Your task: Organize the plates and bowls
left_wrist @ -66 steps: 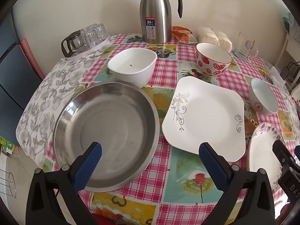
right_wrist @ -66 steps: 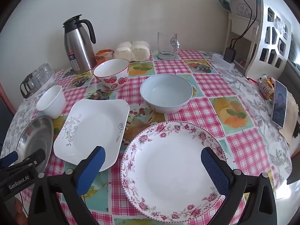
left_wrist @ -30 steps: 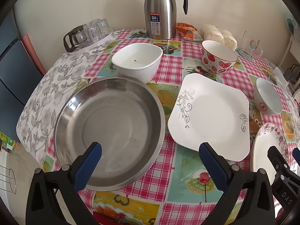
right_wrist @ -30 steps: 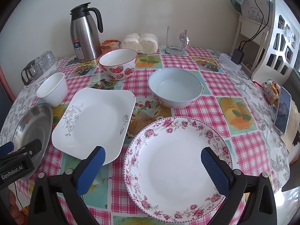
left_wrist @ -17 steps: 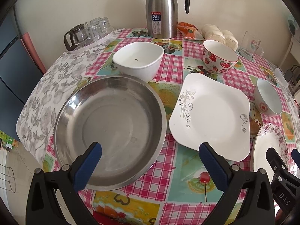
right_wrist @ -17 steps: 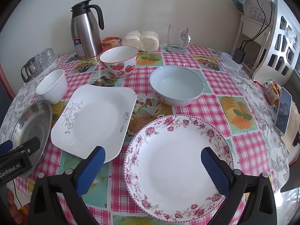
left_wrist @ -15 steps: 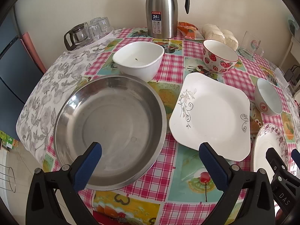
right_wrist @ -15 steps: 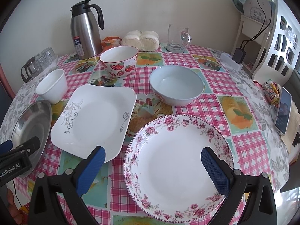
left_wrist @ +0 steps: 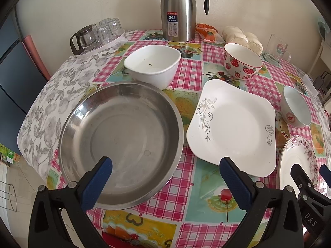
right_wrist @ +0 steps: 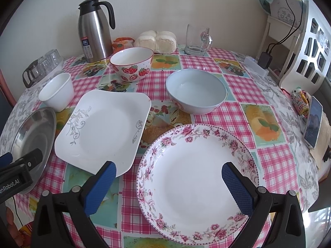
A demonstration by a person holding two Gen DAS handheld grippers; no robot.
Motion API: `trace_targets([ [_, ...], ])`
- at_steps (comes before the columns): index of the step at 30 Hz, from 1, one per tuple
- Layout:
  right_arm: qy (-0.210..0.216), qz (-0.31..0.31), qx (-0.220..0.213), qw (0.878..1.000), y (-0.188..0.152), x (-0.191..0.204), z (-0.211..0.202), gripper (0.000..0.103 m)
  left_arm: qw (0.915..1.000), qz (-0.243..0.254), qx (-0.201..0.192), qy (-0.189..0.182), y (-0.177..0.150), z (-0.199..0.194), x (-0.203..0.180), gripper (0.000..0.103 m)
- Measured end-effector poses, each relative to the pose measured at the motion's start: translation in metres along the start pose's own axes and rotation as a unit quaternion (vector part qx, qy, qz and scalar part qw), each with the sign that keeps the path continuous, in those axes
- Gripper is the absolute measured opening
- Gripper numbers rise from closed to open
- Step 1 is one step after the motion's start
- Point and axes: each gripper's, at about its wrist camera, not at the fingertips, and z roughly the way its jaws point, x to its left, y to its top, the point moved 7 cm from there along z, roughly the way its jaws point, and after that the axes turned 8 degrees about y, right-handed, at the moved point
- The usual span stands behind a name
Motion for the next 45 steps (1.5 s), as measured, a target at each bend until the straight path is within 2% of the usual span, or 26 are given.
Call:
trace_targets([
  [27,-0.008,-0.005,0.015,1.0,-0.002,0.001,0.006,0.103,0.9998,-0.014,0.007,-0.012,0.003,0.001,0.007,0.103],
  [33,0.013,-0.045,0.005,0.999,0.001,0.025,0.007,0.103,0.9957,-0.089,-0.007,0.024,0.012,0.003,0.048,0.103],
  [38,0.032,-0.061,-0.008,0.998,0.005,0.047,0.007,0.103,0.9858,-0.162,-0.008,0.044,0.015,0.008,0.092,0.103],
  [45,0.086,-0.069,-0.018,0.994,0.01,0.088,0.009,0.103,0.9729,-0.22,-0.014,0.07,0.018,0.025,0.148,0.103],
])
